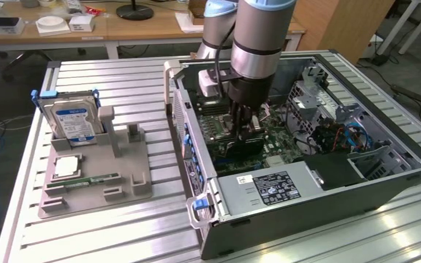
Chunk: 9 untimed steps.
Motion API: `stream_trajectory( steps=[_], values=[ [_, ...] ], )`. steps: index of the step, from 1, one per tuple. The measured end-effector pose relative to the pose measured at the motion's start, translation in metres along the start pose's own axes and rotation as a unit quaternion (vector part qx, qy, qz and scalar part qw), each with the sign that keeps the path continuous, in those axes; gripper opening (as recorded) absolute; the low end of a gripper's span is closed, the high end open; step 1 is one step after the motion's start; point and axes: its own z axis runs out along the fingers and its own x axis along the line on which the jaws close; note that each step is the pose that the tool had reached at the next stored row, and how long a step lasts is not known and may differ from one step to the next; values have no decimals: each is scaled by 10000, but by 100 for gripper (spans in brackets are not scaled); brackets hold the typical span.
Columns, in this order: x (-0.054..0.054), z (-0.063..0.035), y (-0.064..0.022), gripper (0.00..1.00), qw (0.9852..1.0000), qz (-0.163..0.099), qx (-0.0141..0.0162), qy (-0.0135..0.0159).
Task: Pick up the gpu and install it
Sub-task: 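Insert the gpu into the slot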
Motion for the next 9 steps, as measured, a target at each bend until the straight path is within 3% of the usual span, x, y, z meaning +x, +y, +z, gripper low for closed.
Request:
stream_trajectory(
  steps=[6, 9],
  values=[
    [0, -8, 0, 32, 10000, 0, 4, 0],
    [0, -8, 0, 13, 10000, 0, 3, 0]
  ],
)
